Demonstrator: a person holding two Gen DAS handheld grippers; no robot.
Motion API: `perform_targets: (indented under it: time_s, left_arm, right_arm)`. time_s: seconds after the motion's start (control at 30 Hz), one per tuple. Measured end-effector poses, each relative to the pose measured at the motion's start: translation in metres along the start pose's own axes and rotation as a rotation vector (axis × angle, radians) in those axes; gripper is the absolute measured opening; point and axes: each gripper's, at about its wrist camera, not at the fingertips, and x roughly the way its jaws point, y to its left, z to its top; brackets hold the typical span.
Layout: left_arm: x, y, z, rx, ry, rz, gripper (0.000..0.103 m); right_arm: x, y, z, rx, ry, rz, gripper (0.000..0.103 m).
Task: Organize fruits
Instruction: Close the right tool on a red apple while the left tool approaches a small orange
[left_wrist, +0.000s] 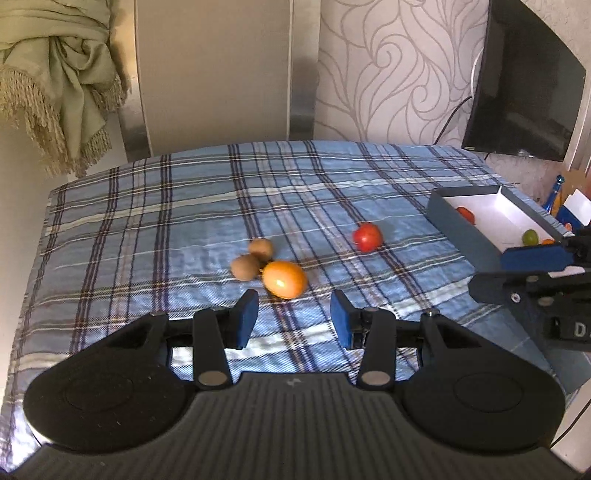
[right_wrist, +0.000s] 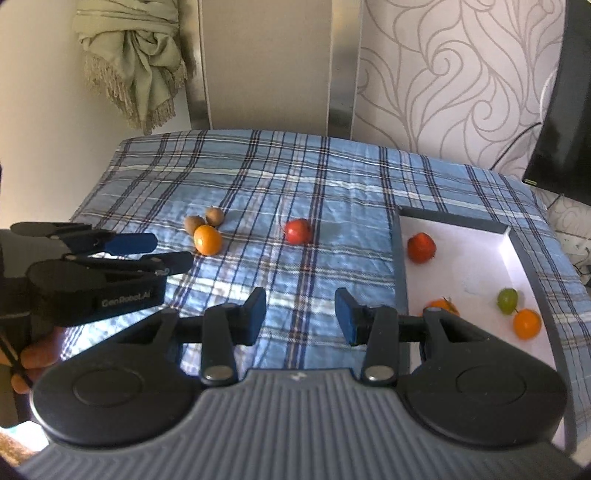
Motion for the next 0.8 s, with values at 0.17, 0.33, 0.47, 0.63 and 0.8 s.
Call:
perform_targets:
  time_s: [0.17, 0.33, 0.47, 0.63, 0.8]
  left_arm:
    - [0.002, 0.008, 0.004, 0.014, 0.015, 0.027, 0.049]
    - [0.004, 0.009, 0.006, 0.041, 0.035, 0.05, 0.049]
    - [0.01, 0.006, 0.009, 0.056, 0.032, 0.061, 0.049]
    - [0.02, 0.005, 0.011, 0.034, 0.039, 0.06, 0.049]
    - [0.032, 0.003, 0.012, 0.017, 0.032, 0.048, 0.049]
  right_arm:
    - [0.018, 0.007, 0.009, 0.005, -0.014, 0.024, 0.044]
    - [0.036, 0.012, 0.013, 0.022, -0.027, 0.044, 0.044]
    - [0.051, 0.01, 0.013, 0.045, -0.038, 0.032, 0.044]
    - [0.065, 0.004, 0.017, 0.045, -0.035, 0.005, 0.044]
    - [0.073, 0.0, 0.023, 0.021, -0.033, -0.02, 0.044]
